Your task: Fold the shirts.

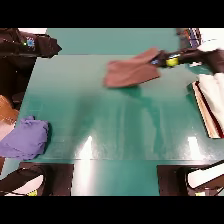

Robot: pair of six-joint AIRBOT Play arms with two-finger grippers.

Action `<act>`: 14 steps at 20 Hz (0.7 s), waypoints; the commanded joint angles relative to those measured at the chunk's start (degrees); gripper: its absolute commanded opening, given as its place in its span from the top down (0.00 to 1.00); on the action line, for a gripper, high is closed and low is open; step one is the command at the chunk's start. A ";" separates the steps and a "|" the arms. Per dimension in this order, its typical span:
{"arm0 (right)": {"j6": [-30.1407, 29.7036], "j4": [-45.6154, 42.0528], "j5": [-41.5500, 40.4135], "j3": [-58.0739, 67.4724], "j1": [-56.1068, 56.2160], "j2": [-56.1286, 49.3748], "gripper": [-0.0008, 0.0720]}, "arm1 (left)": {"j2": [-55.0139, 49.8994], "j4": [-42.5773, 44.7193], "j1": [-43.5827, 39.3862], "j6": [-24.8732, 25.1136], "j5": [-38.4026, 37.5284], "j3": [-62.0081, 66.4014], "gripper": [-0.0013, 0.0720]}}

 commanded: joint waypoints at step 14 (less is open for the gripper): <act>5.53 -3.72 -5.31 6.38 -37.55 7.04 0.96 | 0.04 -1.40 -0.98 -1.55 2.54 0.00 0.95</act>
